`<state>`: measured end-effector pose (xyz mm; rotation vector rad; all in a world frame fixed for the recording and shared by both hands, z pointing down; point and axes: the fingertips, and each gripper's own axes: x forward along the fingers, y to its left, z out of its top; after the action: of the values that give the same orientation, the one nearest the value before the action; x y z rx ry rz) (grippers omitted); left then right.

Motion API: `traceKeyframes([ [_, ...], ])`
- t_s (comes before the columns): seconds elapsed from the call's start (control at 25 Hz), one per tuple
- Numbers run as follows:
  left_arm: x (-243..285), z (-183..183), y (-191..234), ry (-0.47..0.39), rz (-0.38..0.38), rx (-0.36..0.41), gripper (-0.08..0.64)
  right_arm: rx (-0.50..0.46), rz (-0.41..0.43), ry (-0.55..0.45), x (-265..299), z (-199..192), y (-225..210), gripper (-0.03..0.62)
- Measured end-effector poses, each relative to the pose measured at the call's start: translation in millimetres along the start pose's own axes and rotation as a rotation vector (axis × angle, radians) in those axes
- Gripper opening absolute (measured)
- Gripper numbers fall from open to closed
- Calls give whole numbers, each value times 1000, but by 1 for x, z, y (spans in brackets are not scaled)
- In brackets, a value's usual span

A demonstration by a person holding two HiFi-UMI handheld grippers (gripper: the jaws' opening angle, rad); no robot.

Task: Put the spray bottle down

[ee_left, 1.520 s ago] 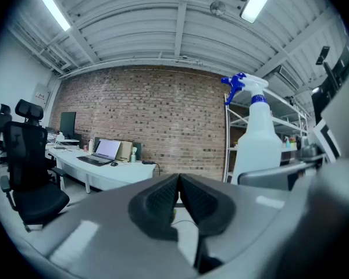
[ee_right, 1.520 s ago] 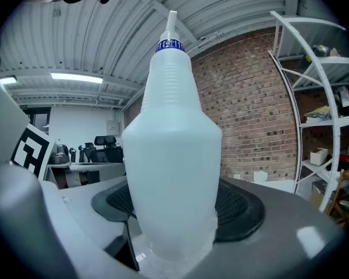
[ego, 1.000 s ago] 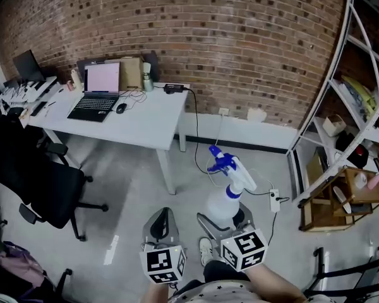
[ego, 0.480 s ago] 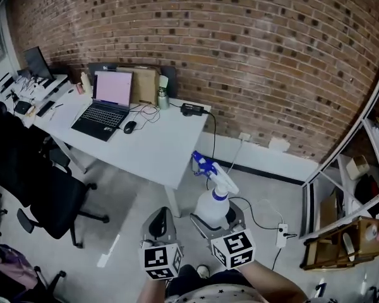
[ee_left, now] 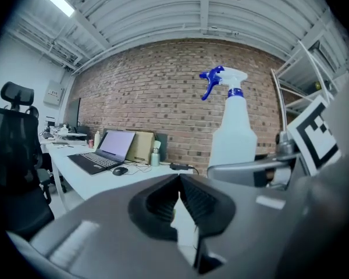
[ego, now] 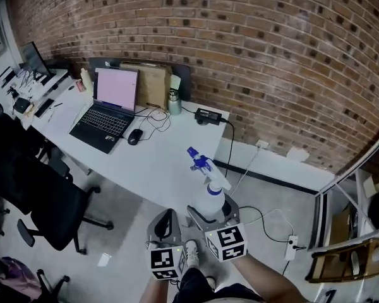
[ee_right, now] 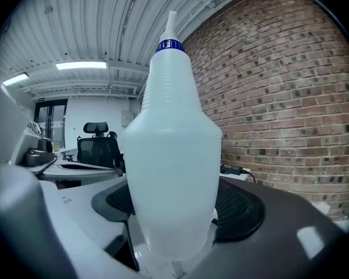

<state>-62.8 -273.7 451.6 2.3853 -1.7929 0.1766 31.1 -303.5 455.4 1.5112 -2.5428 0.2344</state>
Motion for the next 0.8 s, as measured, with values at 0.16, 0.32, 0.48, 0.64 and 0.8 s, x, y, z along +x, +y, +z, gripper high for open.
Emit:
traceKeyframes([
  [0.16,51,-15,30,12,-2,-11,8,15,-2,-11,67,-3,-17,400],
  [0.32,92,-34,59,39,13,-53,8,2,1,2,123,-17,-28,400],
  [0.48,123,-46,83,51,28,-99,8,-19,2,12,163,-31,-35,400],
  [0.64,141,-52,93,55,38,-103,8,-38,6,26,183,-43,-37,400],
  [0.8,151,-58,94,64,38,-105,8,-39,8,40,191,-52,-38,402],
])
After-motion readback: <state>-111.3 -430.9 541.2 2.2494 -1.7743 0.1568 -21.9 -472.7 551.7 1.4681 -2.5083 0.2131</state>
